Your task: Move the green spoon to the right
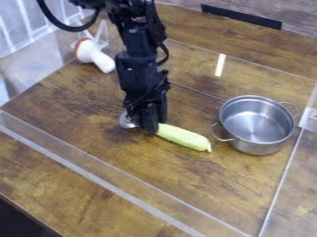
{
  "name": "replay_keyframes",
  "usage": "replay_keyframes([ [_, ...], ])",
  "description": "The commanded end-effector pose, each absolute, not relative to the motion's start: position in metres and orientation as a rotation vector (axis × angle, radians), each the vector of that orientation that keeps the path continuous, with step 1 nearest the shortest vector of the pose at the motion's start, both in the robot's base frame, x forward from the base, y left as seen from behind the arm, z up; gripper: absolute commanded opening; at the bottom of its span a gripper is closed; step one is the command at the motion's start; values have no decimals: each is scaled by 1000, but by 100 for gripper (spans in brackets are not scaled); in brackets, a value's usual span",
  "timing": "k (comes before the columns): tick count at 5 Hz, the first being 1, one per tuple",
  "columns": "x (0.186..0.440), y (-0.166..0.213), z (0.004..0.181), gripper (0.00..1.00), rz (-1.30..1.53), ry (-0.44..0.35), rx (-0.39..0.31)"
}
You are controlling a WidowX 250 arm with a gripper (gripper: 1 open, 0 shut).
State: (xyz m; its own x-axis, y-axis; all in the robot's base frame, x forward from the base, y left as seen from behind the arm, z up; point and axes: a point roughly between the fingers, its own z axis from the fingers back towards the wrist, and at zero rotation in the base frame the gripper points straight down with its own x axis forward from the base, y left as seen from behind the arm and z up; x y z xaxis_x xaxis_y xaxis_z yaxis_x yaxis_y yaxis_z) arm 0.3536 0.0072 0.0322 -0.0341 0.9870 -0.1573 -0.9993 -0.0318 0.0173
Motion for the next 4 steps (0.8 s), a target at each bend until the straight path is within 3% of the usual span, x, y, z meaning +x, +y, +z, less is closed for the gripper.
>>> replay_keyframes([
  [1, 366, 20, 54, 0, 1598, 89, -155],
  [4, 371, 33, 56, 0, 1785, 70, -174],
])
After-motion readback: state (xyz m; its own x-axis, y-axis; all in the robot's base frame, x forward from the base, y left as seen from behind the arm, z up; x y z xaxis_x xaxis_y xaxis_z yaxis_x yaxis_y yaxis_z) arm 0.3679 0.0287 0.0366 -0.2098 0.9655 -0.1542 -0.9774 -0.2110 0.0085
